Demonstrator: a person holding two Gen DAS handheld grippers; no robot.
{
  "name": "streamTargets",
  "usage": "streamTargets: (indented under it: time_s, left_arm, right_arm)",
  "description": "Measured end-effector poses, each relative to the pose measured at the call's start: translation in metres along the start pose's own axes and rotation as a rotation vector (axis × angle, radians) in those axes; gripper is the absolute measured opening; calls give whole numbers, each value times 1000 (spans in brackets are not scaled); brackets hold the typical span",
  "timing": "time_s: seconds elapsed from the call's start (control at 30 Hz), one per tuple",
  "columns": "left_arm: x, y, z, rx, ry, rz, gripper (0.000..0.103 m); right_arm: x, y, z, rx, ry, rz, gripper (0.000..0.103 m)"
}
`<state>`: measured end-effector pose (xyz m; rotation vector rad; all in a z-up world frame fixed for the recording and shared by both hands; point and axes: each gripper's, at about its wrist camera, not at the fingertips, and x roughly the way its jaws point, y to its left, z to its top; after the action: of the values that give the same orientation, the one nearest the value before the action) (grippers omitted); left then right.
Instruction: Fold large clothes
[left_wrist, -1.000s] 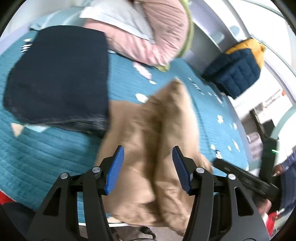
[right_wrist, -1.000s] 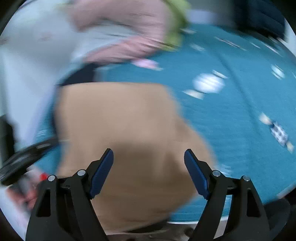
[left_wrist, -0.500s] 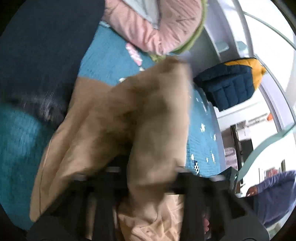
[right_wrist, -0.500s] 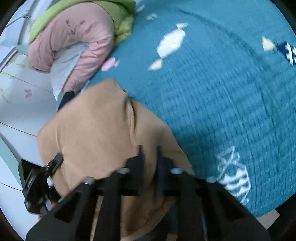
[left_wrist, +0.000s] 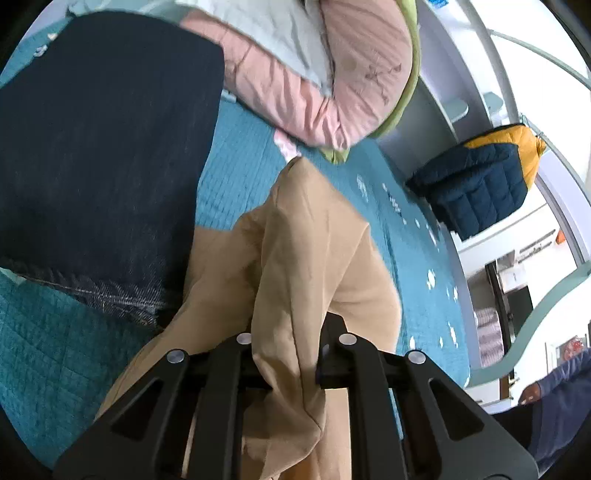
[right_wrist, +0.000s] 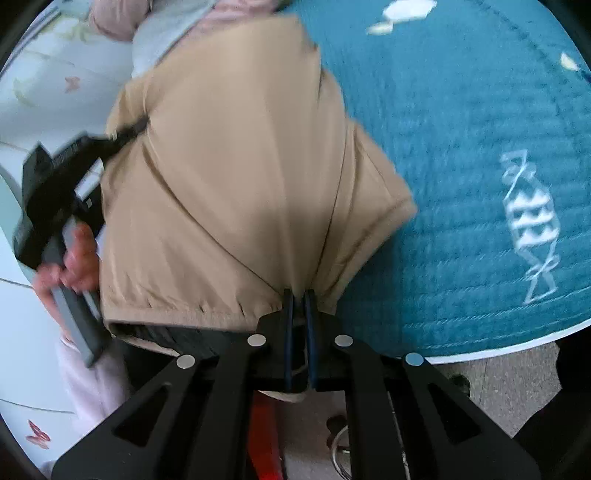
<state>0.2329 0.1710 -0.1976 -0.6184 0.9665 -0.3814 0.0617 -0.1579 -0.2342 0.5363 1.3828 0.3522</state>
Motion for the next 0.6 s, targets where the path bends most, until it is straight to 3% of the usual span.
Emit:
streamTargets:
  time_s: [0.17, 0.23, 0.3, 0.4, 0.5, 0.6]
  left_arm:
    - [-20, -9, -4, 70, 8, 57, 26]
    - [-39, -14, -10, 93, -5, 51, 26]
    - [-54, -23, -19, 135, -12, 95, 26]
    - [-70, -42, -40, 195, 6, 165, 26]
    - [-70, -68, -66, 298, 71, 154, 26]
    - [-41, -50, -79, 312, 110, 323, 24]
  right_arm:
    - [-28, 9, 1, -40, -4, -6, 7]
    - [-49, 12, 1, -62, -65, -30, 9]
    - [-73, 16, 6, -89, -141, -49, 9]
    - [-80, 27, 16, -138, -178, -32, 9]
    - [-37, 40, 22, -160, -85, -37, 9]
    - [17, 38, 16, -168, 28, -78, 9]
